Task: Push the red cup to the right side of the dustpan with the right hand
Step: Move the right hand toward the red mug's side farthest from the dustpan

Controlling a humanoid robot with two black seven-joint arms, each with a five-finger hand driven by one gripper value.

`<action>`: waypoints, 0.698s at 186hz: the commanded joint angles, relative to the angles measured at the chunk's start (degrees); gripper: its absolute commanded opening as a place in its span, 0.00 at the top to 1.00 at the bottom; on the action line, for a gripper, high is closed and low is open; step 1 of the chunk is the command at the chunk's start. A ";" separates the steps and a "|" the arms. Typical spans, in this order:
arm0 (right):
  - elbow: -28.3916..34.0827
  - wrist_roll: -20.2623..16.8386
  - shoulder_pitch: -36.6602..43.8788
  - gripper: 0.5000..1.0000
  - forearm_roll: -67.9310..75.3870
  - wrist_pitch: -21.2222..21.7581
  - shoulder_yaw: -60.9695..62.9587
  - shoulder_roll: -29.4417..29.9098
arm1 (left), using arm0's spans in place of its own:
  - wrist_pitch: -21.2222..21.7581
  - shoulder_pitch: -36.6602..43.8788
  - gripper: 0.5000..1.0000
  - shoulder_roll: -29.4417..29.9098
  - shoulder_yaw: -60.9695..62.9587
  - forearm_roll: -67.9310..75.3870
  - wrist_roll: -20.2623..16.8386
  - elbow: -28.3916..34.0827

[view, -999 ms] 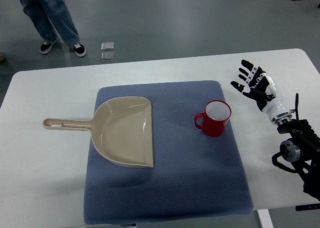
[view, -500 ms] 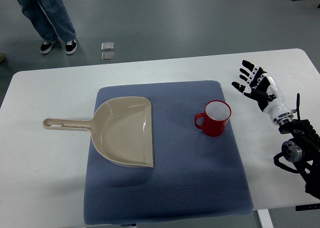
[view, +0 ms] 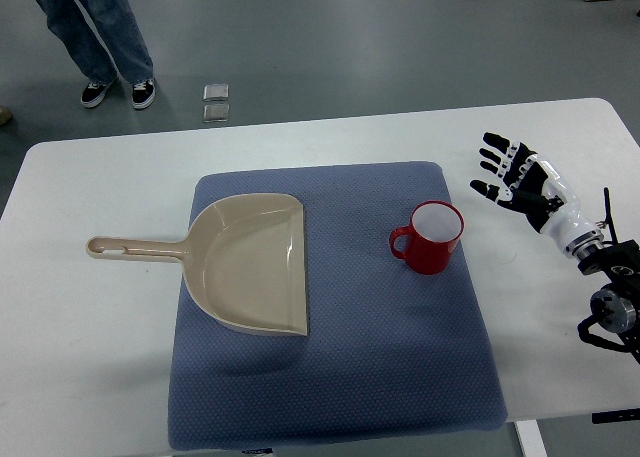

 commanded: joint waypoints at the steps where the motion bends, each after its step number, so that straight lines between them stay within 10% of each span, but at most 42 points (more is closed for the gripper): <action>1: 3.37 0.00 -1.39 0.16 0.00 0.10 -1.89 -2.63 | 0.00 0.00 0.00 0.00 0.00 0.00 0.00 0.00; 130: 5.56 0.00 -6.05 0.16 -0.01 6.95 -2.16 -6.41 | 0.00 0.00 0.00 0.00 0.00 0.00 0.00 0.00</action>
